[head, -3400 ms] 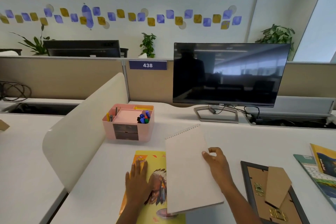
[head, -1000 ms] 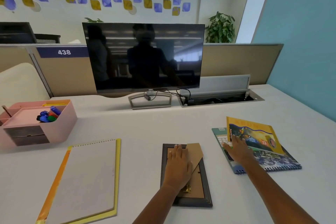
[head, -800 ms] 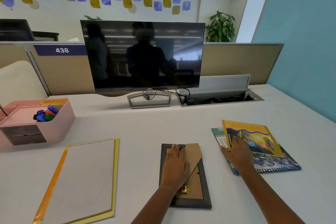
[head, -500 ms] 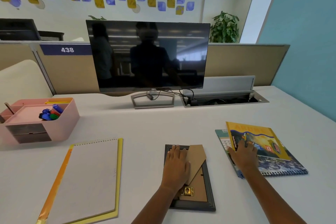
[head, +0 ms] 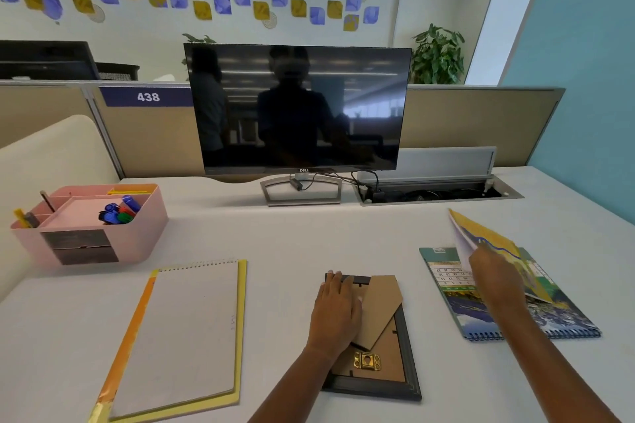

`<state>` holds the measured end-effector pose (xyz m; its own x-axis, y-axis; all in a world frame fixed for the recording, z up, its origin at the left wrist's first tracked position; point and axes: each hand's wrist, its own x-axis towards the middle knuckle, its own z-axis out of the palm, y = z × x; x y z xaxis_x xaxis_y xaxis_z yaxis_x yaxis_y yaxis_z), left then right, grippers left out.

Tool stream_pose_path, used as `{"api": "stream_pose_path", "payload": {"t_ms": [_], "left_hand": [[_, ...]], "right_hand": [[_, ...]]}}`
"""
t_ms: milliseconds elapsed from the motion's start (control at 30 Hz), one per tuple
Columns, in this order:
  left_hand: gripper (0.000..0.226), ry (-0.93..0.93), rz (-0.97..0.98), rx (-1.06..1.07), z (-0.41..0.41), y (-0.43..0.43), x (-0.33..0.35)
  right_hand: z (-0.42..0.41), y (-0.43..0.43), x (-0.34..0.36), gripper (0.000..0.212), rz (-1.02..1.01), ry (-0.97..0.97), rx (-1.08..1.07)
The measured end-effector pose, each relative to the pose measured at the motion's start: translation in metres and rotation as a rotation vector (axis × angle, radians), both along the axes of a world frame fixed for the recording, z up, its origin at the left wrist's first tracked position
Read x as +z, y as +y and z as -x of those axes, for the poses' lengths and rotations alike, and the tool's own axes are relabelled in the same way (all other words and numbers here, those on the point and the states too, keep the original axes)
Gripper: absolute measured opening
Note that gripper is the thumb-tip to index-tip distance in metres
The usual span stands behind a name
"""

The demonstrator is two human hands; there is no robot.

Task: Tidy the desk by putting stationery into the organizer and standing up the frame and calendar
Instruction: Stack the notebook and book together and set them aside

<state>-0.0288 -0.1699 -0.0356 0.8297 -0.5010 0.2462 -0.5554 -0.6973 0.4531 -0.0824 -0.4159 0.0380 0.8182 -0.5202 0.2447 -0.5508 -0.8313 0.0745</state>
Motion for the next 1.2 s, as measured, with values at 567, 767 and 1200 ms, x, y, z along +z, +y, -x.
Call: {"api": "stream_pose_path", "payload": {"t_ms": [567, 767, 1200], "left_hand": [[0.078, 1.21, 1.722, 0.202, -0.037, 0.096, 0.052], [0.034, 1.19, 1.548, 0.083, -0.034, 0.169, 0.065], [0.04, 0.814, 1.009, 0.52, -0.017, 0.253, 0.048]], "right_hand": [[-0.021, 0.173, 0.029, 0.041, -0.574, -0.517, 0.769], [-0.028, 0.227, 0.01, 0.035, -0.503, -0.444, 1.071], [-0.038, 0.31, -0.043, 0.017, -0.958, -0.253, 0.791]]}}
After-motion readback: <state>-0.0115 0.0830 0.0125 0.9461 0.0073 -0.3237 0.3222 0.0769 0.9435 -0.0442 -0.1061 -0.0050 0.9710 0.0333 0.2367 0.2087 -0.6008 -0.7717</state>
